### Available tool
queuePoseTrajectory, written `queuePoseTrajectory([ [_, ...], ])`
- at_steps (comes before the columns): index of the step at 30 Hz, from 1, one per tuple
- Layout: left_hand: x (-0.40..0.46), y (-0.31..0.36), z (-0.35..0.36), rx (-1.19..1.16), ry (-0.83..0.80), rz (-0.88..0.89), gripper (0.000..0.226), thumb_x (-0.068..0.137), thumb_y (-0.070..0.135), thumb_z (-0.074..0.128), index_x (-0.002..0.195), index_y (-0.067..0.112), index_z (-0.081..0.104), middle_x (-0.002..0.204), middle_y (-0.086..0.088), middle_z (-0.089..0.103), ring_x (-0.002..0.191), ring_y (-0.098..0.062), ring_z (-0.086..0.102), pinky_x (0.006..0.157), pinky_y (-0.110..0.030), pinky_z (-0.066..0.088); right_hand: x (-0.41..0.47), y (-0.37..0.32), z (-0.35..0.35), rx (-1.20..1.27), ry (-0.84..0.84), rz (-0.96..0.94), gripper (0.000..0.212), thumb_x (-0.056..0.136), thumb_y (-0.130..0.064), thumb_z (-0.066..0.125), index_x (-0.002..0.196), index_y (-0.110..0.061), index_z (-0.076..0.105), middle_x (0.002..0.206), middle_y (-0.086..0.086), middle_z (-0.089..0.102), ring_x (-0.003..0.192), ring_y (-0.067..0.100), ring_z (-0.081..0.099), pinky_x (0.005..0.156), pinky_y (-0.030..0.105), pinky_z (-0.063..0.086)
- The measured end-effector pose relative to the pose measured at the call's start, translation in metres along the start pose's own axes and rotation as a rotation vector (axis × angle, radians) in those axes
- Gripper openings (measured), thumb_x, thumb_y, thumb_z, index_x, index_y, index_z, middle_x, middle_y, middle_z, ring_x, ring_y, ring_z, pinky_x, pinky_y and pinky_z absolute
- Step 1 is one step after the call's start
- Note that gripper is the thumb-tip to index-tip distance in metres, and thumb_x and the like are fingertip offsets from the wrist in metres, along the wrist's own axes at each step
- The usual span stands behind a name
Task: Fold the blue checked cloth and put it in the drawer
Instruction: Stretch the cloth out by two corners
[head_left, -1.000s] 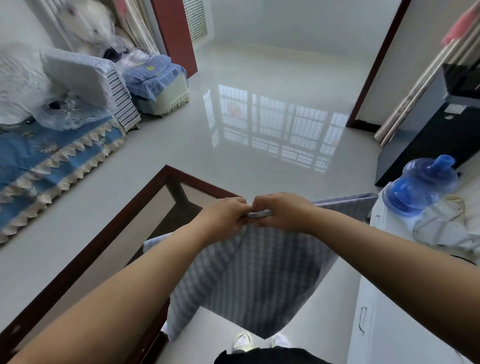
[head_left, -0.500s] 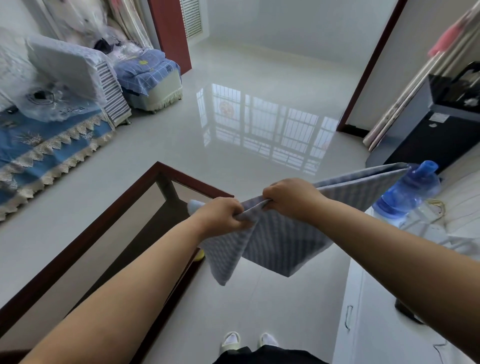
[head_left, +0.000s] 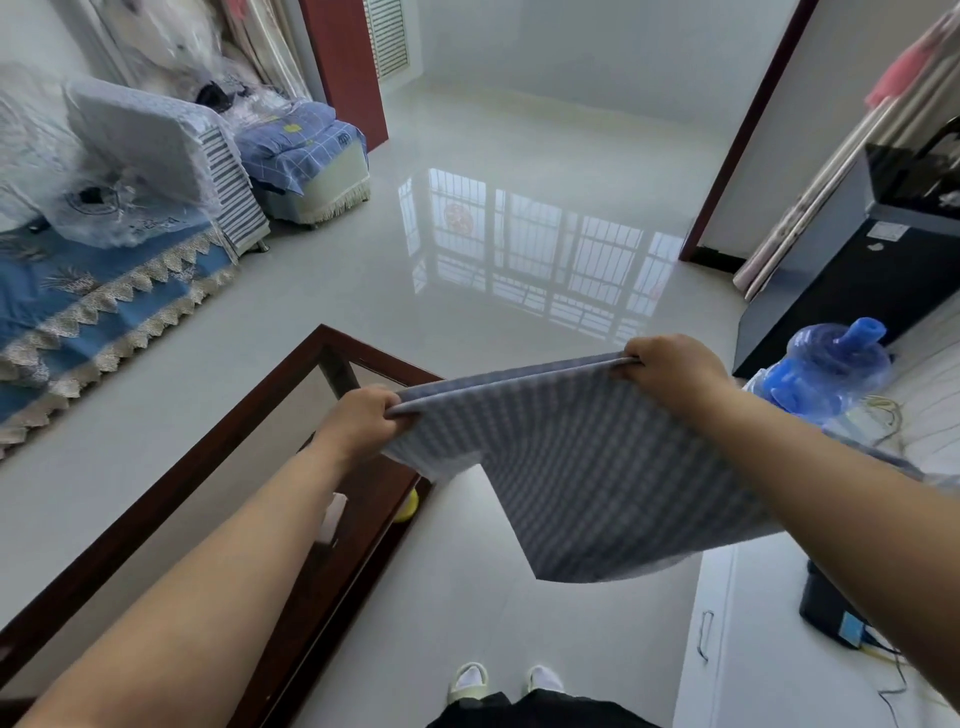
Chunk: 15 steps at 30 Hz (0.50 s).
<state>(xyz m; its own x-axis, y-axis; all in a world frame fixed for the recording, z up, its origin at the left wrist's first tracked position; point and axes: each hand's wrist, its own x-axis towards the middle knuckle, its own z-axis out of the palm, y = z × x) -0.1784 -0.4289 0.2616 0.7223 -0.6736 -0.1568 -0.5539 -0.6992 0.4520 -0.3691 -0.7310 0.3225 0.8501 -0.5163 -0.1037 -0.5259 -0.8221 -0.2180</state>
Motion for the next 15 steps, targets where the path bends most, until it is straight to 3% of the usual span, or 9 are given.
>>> queuePoseTrajectory([
  [6, 0.014, 0.006, -0.011, 0.009, 0.044, 0.069, 0.023, 0.089, 0.024, 0.059, 0.105, 0.012, 0.071, 0.104, -0.002, 0.063, 0.093, -0.021, 0.063, 0.082, -0.041, 0.055, -0.002, 0.007, 0.015, 0.015, 0.027, 0.023, 0.025, 0.096, -0.03, 0.046, 0.092, -0.014, 0.064, 0.095, 0.009, 0.066, 0.079, 0.023, 0.05, 0.067, 0.031, 0.036],
  [10, 0.016, 0.024, 0.001, 0.098, 0.039, 0.136, 0.04, 0.084, 0.042, 0.066, 0.114, 0.016, 0.063, 0.109, 0.001, 0.058, 0.094, -0.016, 0.06, 0.083, -0.037, 0.055, -0.002, 0.005, 0.013, 0.144, 0.076, 0.088, 0.022, 0.094, -0.027, 0.048, 0.091, -0.016, 0.067, 0.095, 0.009, 0.067, 0.08, 0.023, 0.052, 0.068, 0.03, 0.037],
  [13, 0.016, 0.031, 0.029, 0.297, 0.076, 0.153, 0.05, 0.083, 0.058, 0.058, 0.117, 0.021, 0.059, 0.113, -0.001, 0.056, 0.099, -0.018, 0.058, 0.086, -0.037, 0.049, -0.001, -0.003, 0.009, 0.202, 0.108, 0.106, 0.022, 0.092, -0.026, 0.049, 0.095, -0.016, 0.068, 0.097, 0.009, 0.067, 0.083, 0.024, 0.054, 0.07, 0.031, 0.04],
  [15, 0.012, 0.039, 0.053, 0.286, 0.039, 0.115, 0.062, 0.081, 0.068, 0.051, 0.124, 0.023, 0.055, 0.121, -0.002, 0.053, 0.107, -0.02, 0.054, 0.091, -0.04, 0.044, 0.002, -0.01, 0.007, 0.215, 0.115, 0.117, 0.021, 0.091, -0.025, 0.049, 0.094, -0.016, 0.068, 0.099, 0.008, 0.067, 0.083, 0.023, 0.053, 0.071, 0.03, 0.04],
])
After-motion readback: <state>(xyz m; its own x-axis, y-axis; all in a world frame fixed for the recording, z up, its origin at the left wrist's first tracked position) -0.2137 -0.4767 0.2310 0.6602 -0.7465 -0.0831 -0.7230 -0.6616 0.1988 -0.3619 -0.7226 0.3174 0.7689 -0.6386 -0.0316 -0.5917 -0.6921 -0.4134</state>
